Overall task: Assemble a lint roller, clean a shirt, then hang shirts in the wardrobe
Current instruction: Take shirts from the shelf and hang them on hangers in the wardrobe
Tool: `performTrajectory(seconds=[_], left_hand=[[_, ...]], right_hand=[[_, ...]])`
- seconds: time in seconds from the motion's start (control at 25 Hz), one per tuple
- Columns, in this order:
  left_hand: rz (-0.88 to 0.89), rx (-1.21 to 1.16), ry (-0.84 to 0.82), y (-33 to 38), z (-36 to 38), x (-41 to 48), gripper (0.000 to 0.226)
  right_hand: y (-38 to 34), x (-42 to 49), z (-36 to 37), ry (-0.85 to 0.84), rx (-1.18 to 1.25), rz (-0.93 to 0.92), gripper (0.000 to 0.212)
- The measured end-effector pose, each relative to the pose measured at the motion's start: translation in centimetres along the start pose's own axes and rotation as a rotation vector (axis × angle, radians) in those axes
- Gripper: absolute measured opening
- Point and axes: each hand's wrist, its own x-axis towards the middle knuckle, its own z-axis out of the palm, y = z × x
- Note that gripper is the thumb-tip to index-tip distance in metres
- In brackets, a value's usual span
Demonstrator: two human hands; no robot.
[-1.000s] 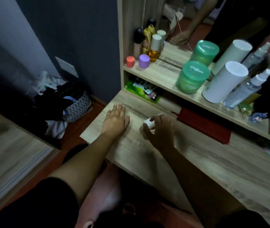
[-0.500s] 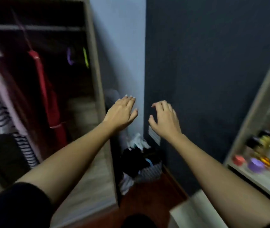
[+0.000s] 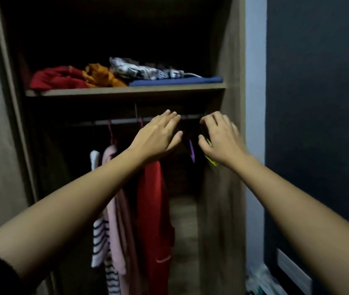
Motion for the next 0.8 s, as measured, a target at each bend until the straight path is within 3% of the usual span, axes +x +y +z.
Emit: performTrajectory(seconds=[0.36, 0.44, 0.56, 0.68, 0.8], left_hand=[[0.085, 0.263, 0.339, -13.6, -1.1, 7.1, 0.050], [0.057, 0.261, 0.270, -15.8, -1.6, 9.3, 0.051], [-0.047, 0.234, 0.024, -18.6, -2.8, 12.1, 0.071], [-0.102, 0.384, -0.192, -20.3, -3.5, 15.3, 0.084], [-0.146, 0.513, -0.304, -20.7, -3.8, 17.4, 0.082]], right_hand=[[0.0, 15.1, 4.3, 0.153, -0.093, -0.054, 0.037], [0.7, 18.3, 4.4, 0.145, -0.137, -0.082, 0.040], [1.3, 22.7, 5.0, 0.033, -0.125, -0.101, 0.048], [1.3, 26.8, 5.8, -0.174, -0.003, -0.135, 0.057], [1.2, 29.7, 5.8, -0.396, -0.006, -0.154, 0.064]])
